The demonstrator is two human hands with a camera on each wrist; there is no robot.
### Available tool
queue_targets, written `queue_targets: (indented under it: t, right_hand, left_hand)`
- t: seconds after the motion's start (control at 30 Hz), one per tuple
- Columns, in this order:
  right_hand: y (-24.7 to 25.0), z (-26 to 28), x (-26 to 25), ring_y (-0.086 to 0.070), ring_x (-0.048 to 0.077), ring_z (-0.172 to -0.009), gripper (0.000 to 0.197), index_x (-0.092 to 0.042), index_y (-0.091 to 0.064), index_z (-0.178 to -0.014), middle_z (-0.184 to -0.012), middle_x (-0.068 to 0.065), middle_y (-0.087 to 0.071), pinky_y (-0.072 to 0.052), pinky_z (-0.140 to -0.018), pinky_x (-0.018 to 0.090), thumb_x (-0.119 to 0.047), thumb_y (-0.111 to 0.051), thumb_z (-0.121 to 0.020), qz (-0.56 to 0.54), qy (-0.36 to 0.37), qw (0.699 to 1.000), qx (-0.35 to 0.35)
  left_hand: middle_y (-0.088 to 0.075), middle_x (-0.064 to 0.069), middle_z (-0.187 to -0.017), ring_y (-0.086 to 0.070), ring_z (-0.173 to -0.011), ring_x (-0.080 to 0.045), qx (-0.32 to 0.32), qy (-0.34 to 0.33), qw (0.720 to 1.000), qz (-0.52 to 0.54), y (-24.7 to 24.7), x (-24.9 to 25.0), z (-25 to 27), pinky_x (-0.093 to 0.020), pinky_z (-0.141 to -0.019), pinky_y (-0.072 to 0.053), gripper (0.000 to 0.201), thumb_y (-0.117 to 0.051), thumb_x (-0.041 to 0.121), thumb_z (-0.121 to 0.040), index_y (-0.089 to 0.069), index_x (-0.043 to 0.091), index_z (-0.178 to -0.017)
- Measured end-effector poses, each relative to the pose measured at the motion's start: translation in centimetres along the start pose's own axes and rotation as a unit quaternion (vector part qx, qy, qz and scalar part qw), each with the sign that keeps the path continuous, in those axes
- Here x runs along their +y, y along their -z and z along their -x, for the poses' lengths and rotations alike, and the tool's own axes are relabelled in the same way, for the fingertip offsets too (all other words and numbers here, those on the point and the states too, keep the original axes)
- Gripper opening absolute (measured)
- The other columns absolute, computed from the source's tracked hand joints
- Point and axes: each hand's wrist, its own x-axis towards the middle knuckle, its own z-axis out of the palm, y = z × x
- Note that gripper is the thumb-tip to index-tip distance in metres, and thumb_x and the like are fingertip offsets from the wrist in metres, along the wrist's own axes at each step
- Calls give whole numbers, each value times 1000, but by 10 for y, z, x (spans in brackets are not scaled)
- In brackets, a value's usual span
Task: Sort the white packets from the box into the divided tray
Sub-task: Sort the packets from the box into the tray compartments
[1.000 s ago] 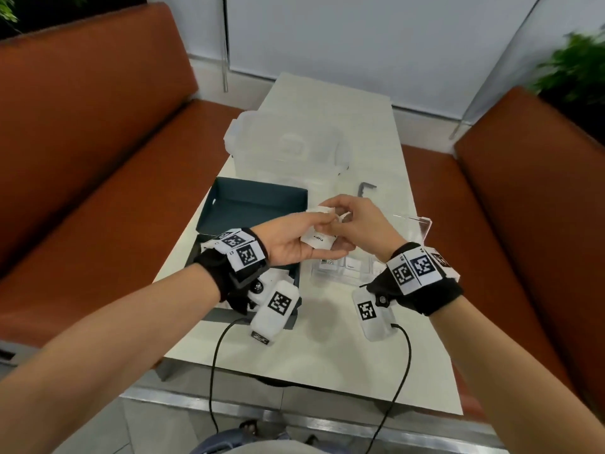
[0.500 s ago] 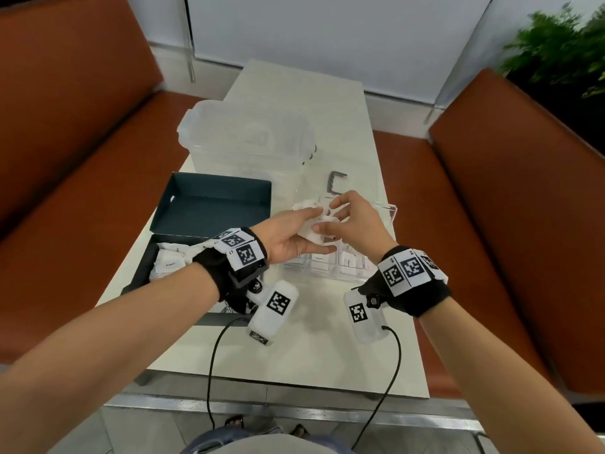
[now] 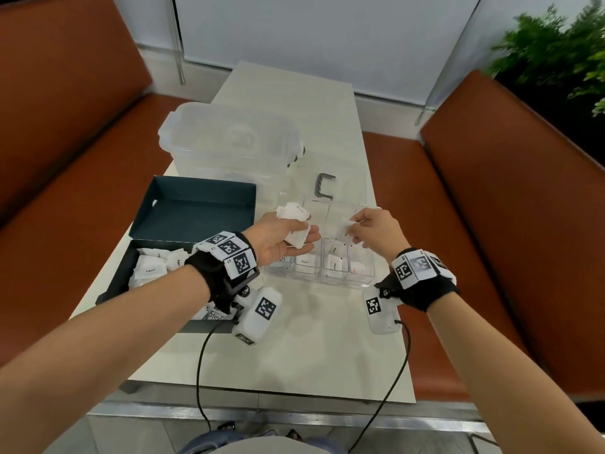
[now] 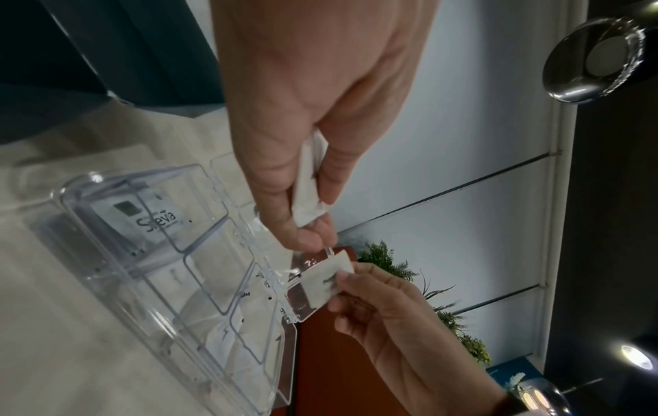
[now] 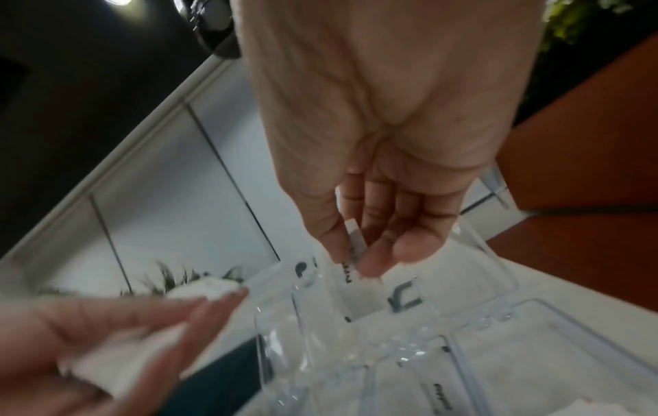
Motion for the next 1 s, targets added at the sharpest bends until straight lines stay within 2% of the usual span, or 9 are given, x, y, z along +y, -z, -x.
queue_targets:
  t: [0.13, 0.27, 0.33, 0.4, 0.63, 0.83, 1.0]
  right_hand:
    - [-10, -6, 8, -63, 2, -58, 15, -9, -68, -87, -77, 9, -73, -51, -61, 14, -11, -53, -92, 66, 26, 997, -9]
    - [-20, -13, 13, -60, 4, -54, 18, 0, -68, -90, -82, 14, -73, -44, -57, 9, -4, -50, -92, 121, 43, 992, -14]
    - [-25, -18, 16, -68, 19, -68, 19, 1, -68, -93, -88, 16, -71, -49, -61, 16, -2, -49, -92, 146, 39, 988, -25]
    - [-29, -21, 19, -67, 28, -82, 20, -2, -69, -95, -91, 16, -70, -51, -70, 26, -1, -50, -90, 182, 38, 982, -34]
    - [-39, -24, 23, -62, 30, -88, 23, -3, -69, -98, -100, 14, -65, -52, -76, 33, 0, -48, -90, 276, 62, 959, -32]
    - [-48, -22, 23, -58, 35, -86, 17, -1, -59, -94, -98, 16, -58, -50, -77, 42, 2, -44, -88, 339, 82, 937, -22]
    - [-50, -22, 22, -58, 33, -85, 10, -2, -55, -98, -98, 14, -58, -48, -77, 39, -1, -48, -91, 361, 76, 929, -21]
  left_hand:
    - [-67, -18, -102, -70, -88, -25, 3, 5, 1000, -4, -1, -2, -1, -35, -69, -61, 33, -53, -2, -96, -51, 0, -128]
    - [-67, -19, -102, -70, -88, -25, 0, 7, 1000, -4, 0, -4, -1, -35, -68, -61, 33, -53, -2, -96, -50, 0, -128]
    - [-68, -19, -102, -70, -88, -25, -2, 9, 1000, -1, 1, -5, -1, -36, -69, -61, 33, -54, -2, -95, -50, 0, -128]
    - [-68, -19, -103, -70, -87, -25, -5, 11, 1000, 1, 2, -6, -1, -36, -69, -61, 32, -54, -2, -95, -51, 1, -127]
    - [-66, -21, -106, -71, -85, -25, -7, 12, 1000, 5, 7, -7, -1, -36, -67, -61, 29, -54, -3, -95, -53, 1, -124]
    - [-67, -20, -105, -70, -86, -25, -6, 17, 1000, 8, 7, -4, 0, -37, -70, -61, 27, -53, -2, -96, -53, 2, -122]
    - [-67, -20, -104, -70, -87, -25, -3, 19, 1000, 11, 9, -4, 0, -37, -71, -61, 26, -53, -2, -96, -53, 2, -121]
